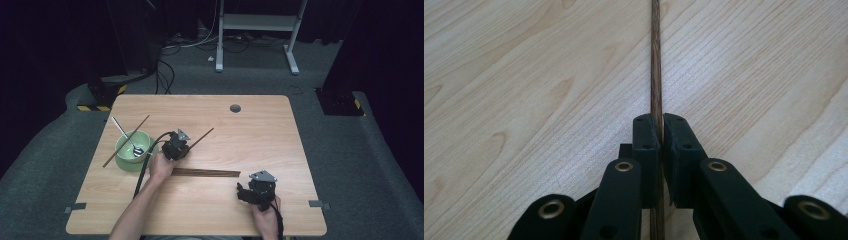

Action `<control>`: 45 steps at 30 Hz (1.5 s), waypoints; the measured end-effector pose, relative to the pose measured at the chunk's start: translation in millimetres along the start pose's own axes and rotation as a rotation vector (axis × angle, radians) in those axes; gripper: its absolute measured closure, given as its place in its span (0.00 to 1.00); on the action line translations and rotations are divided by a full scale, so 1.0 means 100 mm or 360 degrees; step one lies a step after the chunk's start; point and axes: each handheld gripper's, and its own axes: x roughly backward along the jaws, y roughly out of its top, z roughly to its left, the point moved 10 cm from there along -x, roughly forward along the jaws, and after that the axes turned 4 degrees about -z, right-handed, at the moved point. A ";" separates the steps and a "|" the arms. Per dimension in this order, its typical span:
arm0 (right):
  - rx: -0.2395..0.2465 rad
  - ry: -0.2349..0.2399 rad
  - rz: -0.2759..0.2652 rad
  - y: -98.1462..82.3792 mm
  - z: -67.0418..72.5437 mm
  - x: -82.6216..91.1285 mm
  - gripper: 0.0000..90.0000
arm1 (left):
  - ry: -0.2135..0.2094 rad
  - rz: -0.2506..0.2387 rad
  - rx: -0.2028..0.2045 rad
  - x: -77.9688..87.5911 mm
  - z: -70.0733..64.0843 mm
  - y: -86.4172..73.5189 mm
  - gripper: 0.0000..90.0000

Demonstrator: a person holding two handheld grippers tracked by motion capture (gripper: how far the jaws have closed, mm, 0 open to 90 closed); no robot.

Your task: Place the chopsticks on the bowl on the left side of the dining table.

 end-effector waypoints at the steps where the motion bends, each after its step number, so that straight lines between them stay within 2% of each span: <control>1: -0.0002 0.0000 0.0001 0.00 0.00 0.00 0.19 | -0.0002 -0.0008 -0.0005 0.01 0.00 0.01 0.93; 11: -0.0003 0.0000 0.0001 0.00 0.00 0.00 0.19 | -0.0007 -0.0040 -0.0023 0.10 -0.04 0.03 0.93; 19: -0.0003 0.0001 0.0001 0.00 0.00 0.00 0.19 | -0.0038 -0.0084 -0.0020 0.21 -0.10 0.09 0.93; 23: -0.0003 0.0001 0.0001 0.00 0.00 0.00 0.19 | -0.0031 -0.0093 -0.0047 0.26 -0.10 0.10 0.93; 25: -0.0004 0.0001 0.0001 0.00 0.00 0.00 0.19 | -0.0037 -0.0098 -0.0036 0.29 -0.10 0.10 0.93; 37: -0.0003 0.0000 0.0002 0.00 0.00 0.00 0.19 | -0.0052 -0.0171 -0.0014 0.53 -0.08 0.14 0.93; 42: -0.0004 0.0000 0.0001 0.00 0.00 0.00 0.19 | -0.0046 -0.0235 0.0006 0.68 -0.04 0.17 0.93; 45: -0.0003 0.0000 0.0001 0.00 0.00 0.00 0.19 | -0.0045 -0.0236 -0.0002 0.73 -0.04 0.18 0.93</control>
